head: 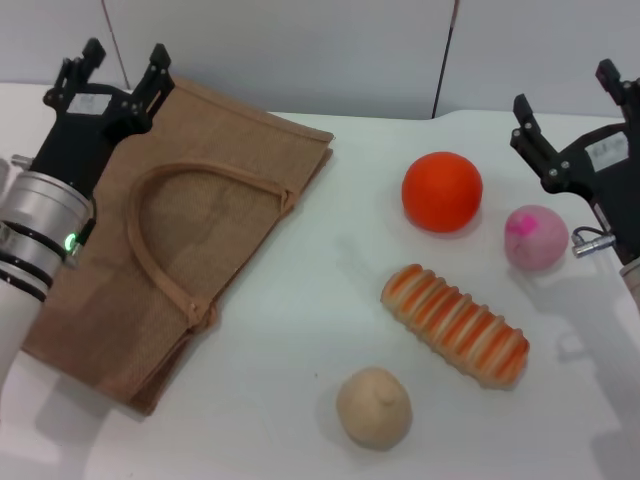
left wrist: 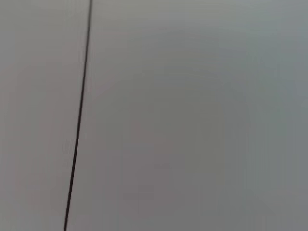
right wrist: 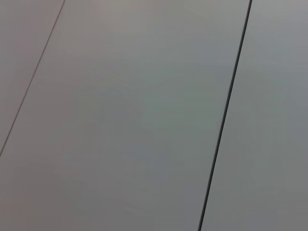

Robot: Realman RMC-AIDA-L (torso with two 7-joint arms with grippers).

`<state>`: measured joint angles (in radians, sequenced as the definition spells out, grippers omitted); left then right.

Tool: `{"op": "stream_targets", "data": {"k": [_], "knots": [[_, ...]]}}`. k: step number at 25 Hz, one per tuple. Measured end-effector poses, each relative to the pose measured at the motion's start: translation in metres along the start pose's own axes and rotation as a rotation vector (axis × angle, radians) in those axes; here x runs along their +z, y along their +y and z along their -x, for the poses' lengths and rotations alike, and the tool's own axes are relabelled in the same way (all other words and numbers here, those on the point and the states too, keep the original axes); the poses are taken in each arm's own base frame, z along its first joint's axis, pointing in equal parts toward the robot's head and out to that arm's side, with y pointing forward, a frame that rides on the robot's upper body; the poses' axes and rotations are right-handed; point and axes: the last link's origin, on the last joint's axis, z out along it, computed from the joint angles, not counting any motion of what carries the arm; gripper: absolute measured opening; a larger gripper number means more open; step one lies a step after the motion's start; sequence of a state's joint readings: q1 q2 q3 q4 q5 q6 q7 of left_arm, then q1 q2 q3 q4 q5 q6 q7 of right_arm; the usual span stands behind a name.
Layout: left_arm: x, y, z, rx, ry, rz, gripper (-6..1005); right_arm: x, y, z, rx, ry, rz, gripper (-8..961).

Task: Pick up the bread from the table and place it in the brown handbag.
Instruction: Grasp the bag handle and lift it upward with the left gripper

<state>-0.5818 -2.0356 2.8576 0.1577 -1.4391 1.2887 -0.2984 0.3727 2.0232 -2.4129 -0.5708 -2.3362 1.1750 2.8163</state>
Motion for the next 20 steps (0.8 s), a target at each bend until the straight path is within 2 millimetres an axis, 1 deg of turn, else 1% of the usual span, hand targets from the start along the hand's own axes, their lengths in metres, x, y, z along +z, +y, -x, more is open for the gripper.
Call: {"op": "stream_targets", "data": {"k": [3,7,12,14,15,16,20], "knots": [[0.004,-0.009,0.000,-0.110,-0.041,0.020,832,0.000,0.000,-0.001,-0.002,0.003,0.000,881],[0.009,-0.024,-0.006,-0.256,-0.114,0.094,832,-0.001,-0.001,-0.002,-0.005,0.007,-0.001,881],[0.016,-0.048,-0.018,-0.445,-0.289,0.139,831,-0.001,-0.001,-0.002,-0.005,0.008,0.000,880],[0.017,-0.056,-0.021,-0.493,-0.378,0.134,831,-0.001,-0.001,-0.002,-0.005,0.008,0.000,880],[0.017,-0.064,-0.024,-0.516,-0.471,0.122,831,-0.001,-0.001,-0.002,-0.005,0.008,0.000,880],[0.017,-0.064,-0.024,-0.516,-0.471,0.122,830,-0.001,-0.001,-0.002,-0.005,0.008,0.000,880],[0.016,-0.075,-0.029,-0.529,-0.665,0.073,830,-0.002,-0.001,-0.002,-0.005,0.009,-0.001,880]]}}
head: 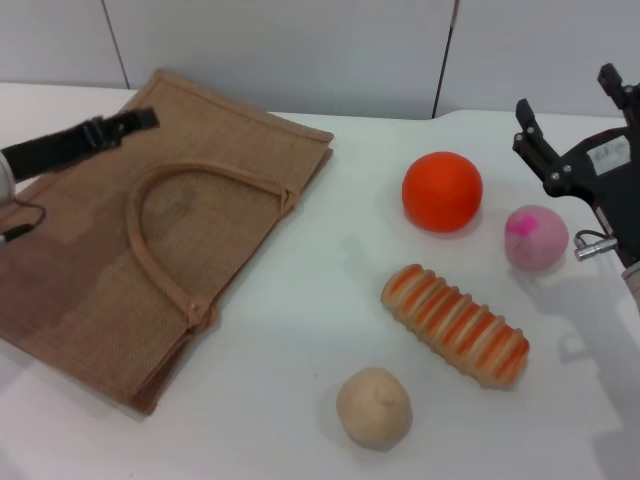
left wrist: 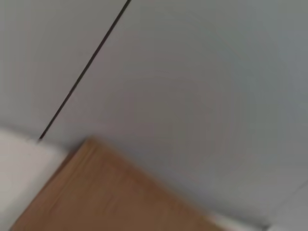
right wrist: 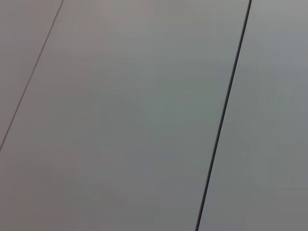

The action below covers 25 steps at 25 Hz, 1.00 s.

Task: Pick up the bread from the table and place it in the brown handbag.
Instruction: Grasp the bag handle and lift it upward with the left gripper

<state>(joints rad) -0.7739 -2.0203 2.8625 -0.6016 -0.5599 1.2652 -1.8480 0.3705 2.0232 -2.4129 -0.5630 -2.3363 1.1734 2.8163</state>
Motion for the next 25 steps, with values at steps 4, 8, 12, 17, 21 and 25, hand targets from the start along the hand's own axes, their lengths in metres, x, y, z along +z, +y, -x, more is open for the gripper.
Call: {"op": "stream_targets", "data": {"k": [4,8,12,17,21,25], "knots": [[-0.005,-0.002,-0.009,0.013,-0.134,-0.083,830,-0.001,0.000,0.000,0.000,0.002,-0.001,880],[-0.011,-0.004,-0.019,0.044,-0.224,-0.168,829,-0.001,0.000,0.000,0.000,0.002,-0.001,879],[-0.012,-0.004,-0.024,0.090,-0.300,-0.221,829,-0.001,-0.001,0.000,0.000,0.002,-0.005,879],[-0.006,0.000,-0.026,0.131,-0.346,-0.247,828,0.000,-0.001,0.000,0.000,0.000,-0.006,879],[0.002,0.003,-0.024,0.171,-0.344,-0.244,825,0.001,-0.001,0.000,0.000,-0.001,-0.005,879],[0.015,0.004,-0.016,0.219,-0.350,-0.233,812,0.001,-0.001,0.000,0.000,-0.001,-0.006,878]]}}
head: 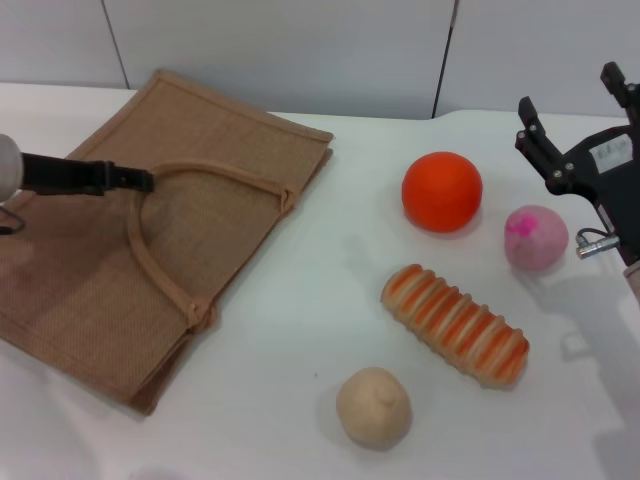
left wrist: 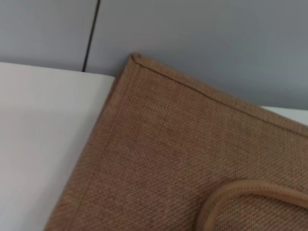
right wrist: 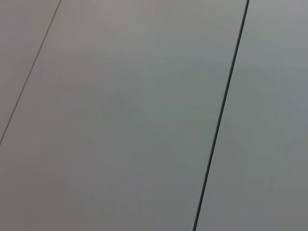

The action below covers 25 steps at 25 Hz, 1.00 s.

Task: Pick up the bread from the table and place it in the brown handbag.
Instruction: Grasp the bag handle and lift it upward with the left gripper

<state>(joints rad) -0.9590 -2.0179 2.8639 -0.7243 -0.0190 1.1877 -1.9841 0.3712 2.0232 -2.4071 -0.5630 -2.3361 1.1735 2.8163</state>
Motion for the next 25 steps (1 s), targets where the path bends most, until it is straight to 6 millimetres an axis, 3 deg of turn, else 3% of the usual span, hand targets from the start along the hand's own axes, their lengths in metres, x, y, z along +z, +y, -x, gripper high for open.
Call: {"op": "stream_targets", "data": {"k": [7,25], "knots": [[0.018,0.006,0.005,0.040,-0.005,-0.011,790,0.000,0.000,0.000,0.000,0.000,0.000,878],[0.031,0.009,0.012,0.077,-0.046,-0.048,733,0.000,0.001,0.000,0.000,-0.001,0.005,877]]}}
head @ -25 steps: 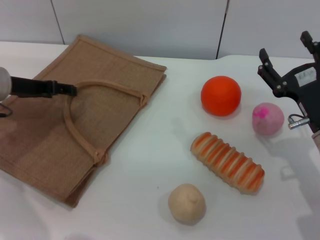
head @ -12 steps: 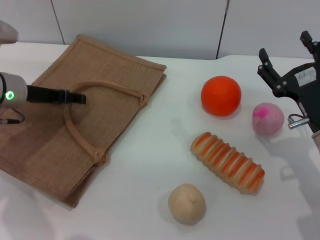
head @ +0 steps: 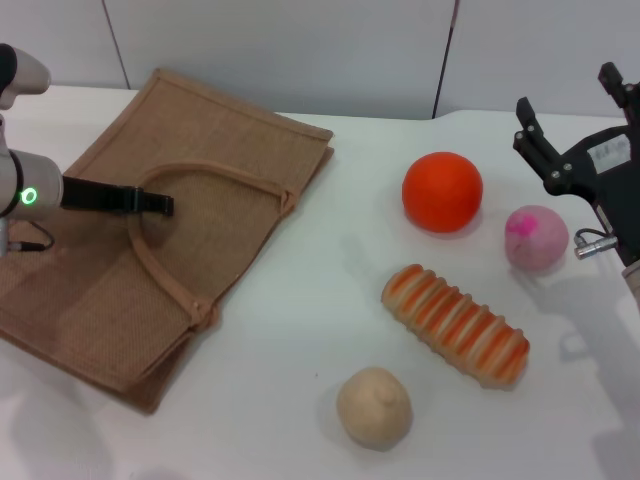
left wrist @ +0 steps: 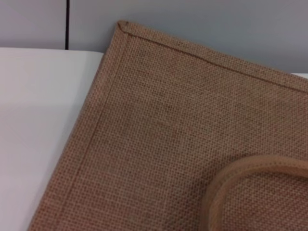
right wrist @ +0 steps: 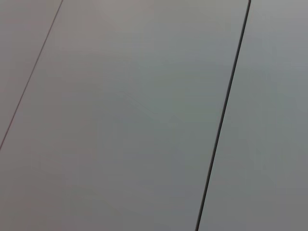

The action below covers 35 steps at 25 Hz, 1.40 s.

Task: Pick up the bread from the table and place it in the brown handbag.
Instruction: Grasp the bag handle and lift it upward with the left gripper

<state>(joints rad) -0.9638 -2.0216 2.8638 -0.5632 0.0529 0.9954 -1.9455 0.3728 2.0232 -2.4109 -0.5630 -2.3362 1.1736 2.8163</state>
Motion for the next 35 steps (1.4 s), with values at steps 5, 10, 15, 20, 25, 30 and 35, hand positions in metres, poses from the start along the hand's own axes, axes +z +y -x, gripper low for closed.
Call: {"op": "stream_targets", "data": {"k": [5,10,15,20,25,30,35], "knots": [[-0.001,0.000,0.001,-0.004,-0.004,0.004,717,0.000,0.000,0.000,0.000,0.001,0.000,877],[-0.003,0.000,0.000,-0.016,-0.006,0.013,577,-0.001,0.000,-0.001,-0.001,0.004,-0.001,876],[-0.010,-0.003,-0.002,-0.019,-0.001,0.017,369,-0.002,-0.001,-0.001,-0.001,0.006,-0.003,876],[-0.015,-0.003,-0.005,-0.026,0.010,0.028,296,-0.002,-0.001,-0.002,0.000,0.007,-0.006,876],[-0.017,-0.005,-0.007,-0.038,0.034,0.030,262,-0.003,-0.002,-0.002,0.000,0.007,-0.008,875],[-0.017,-0.006,-0.006,-0.038,0.035,0.029,185,-0.003,-0.002,-0.002,0.000,0.008,-0.008,875],[-0.016,-0.005,-0.007,-0.025,0.034,0.026,144,-0.002,-0.002,-0.001,-0.001,0.006,-0.007,875]]}}
